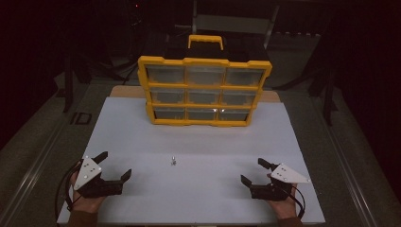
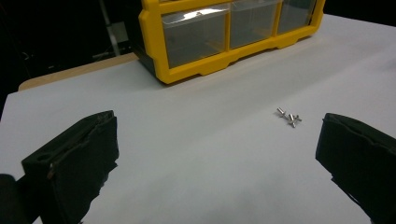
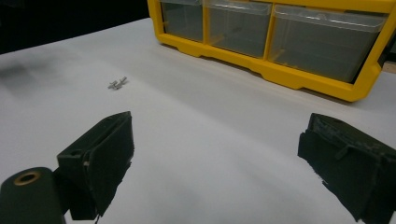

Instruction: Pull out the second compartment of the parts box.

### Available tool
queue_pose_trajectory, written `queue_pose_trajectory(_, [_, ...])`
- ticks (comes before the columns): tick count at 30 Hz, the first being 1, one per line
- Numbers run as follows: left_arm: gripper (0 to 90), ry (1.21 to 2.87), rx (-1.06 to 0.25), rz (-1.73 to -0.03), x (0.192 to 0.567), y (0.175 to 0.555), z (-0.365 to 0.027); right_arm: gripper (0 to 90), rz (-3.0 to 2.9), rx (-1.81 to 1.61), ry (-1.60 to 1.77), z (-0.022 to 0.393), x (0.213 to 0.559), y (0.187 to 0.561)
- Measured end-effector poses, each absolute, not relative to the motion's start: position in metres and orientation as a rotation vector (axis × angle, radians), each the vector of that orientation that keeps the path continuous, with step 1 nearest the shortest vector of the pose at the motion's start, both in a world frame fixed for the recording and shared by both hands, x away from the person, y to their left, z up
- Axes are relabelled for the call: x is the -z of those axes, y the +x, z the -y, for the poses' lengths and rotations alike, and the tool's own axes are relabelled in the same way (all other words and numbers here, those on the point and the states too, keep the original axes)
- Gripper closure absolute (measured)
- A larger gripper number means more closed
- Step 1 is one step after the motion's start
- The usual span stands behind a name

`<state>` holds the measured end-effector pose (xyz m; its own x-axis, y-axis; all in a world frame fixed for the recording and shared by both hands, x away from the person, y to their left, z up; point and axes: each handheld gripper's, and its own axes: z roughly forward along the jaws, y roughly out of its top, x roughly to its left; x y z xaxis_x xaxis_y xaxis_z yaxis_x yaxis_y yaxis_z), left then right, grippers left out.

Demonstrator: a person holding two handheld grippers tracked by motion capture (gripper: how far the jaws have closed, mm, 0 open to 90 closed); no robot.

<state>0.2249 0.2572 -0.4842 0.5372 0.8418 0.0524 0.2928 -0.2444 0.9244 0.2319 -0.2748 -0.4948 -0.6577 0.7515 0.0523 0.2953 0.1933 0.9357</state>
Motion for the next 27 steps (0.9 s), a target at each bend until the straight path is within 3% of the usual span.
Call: queue_pose_trajectory(27, [0.0,1.806,-0.696,-0.954,0.487,0.226,-0.255,8.6,-2.114,-1.429,0.965,0.250,0.461,0.261])
